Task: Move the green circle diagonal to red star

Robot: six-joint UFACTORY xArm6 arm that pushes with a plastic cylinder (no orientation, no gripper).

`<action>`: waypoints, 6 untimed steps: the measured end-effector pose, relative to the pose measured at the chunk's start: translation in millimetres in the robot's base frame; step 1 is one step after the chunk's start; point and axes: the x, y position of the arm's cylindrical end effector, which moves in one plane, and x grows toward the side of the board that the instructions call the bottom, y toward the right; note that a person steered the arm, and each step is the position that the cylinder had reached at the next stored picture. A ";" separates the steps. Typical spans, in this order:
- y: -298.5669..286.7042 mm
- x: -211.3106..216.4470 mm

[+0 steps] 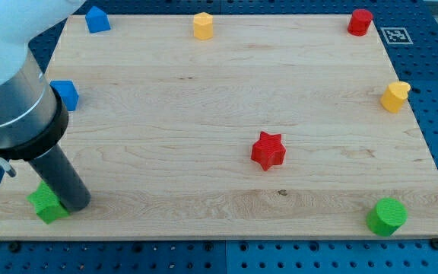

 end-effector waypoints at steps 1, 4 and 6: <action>6.5 0.0; 75.0 0.1; 175.7 0.1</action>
